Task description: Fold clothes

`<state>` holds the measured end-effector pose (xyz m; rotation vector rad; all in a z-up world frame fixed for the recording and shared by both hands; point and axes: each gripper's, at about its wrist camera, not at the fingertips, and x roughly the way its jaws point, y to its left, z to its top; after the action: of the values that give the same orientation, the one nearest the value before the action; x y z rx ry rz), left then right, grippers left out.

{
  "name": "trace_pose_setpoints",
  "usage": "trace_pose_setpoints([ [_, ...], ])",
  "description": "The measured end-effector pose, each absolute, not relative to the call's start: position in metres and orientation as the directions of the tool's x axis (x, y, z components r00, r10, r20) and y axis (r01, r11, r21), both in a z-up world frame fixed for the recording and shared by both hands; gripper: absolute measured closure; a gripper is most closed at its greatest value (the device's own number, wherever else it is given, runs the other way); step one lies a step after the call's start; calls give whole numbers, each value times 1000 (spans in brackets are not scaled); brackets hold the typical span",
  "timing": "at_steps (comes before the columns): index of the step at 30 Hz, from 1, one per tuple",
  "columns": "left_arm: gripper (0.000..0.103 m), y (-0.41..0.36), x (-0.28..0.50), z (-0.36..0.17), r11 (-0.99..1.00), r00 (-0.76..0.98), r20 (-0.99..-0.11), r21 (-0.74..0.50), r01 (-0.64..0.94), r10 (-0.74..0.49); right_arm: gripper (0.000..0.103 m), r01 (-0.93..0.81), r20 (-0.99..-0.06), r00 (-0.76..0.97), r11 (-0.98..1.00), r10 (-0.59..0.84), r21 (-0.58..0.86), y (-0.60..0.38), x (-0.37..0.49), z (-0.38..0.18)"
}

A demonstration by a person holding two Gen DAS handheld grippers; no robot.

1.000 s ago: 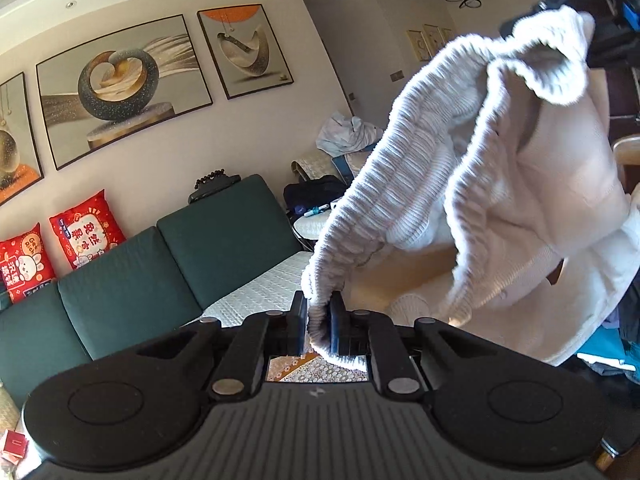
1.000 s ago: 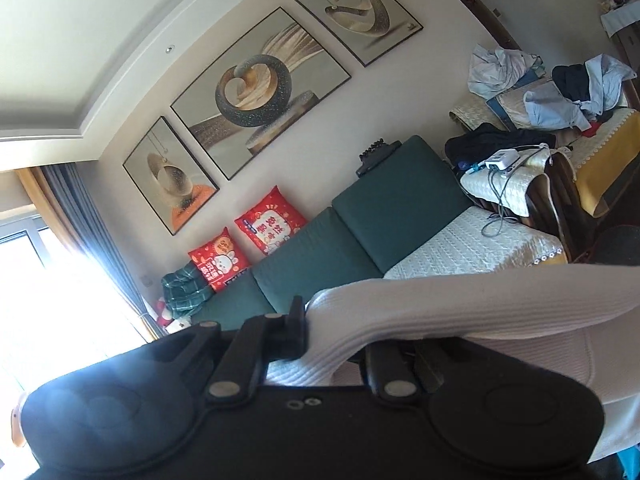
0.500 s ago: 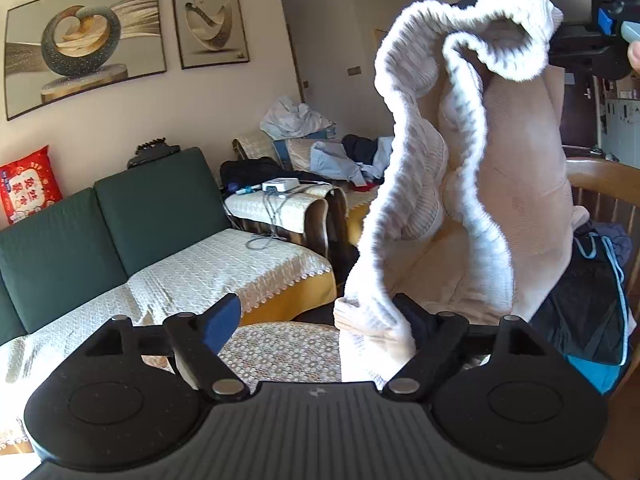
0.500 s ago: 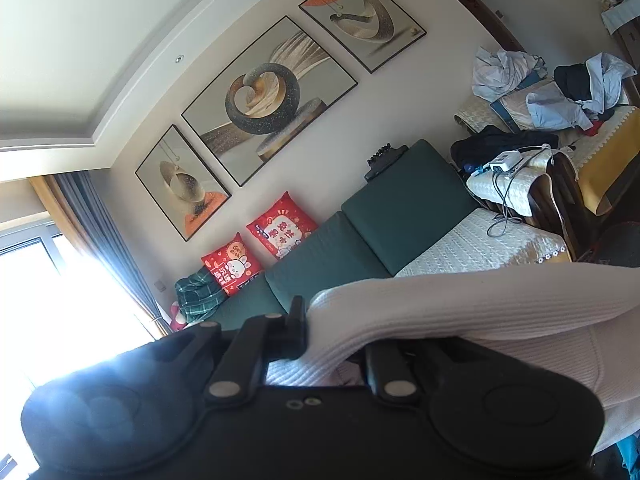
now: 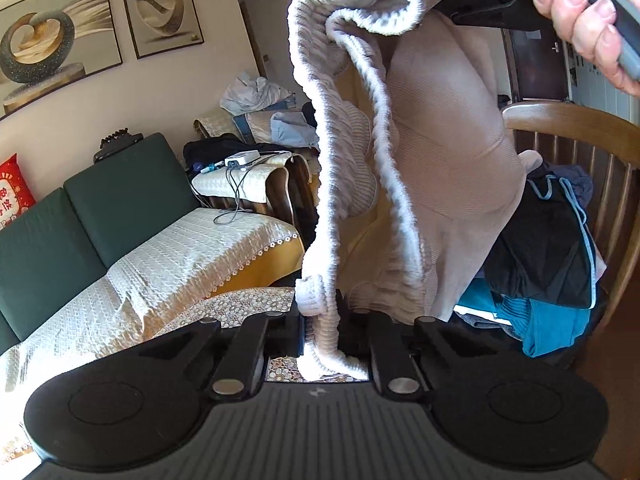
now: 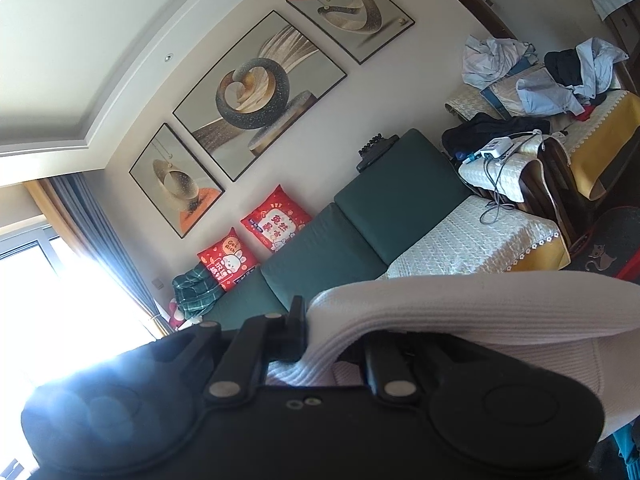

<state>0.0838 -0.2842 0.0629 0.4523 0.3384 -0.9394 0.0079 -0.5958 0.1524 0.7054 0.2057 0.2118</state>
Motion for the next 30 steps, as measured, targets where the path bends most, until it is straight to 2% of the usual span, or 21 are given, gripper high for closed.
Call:
trace_pose_setpoints([
  [7,95,-238,73,82,526,524,-414,120,842,-744,0,-175,-210,920,824,332,539,-533,71,190],
  [12,95,-198,78,80,533,499,-404,32,846,-767,0,-239,-357,838,867,411,436,-457,128,186],
  [17,95,-154,93,45,611,534,-438,-46,790,-723,0,-268,-461,757,863,464,429,-372,181,141],
  [24,95,-77,130,-23,753,581,-565,-115,647,-585,0,-300,-560,621,826,549,477,-260,241,67],
  [30,95,-17,146,-77,815,544,-666,-173,553,-510,0,-236,-657,509,824,557,516,-183,269,-18],
])
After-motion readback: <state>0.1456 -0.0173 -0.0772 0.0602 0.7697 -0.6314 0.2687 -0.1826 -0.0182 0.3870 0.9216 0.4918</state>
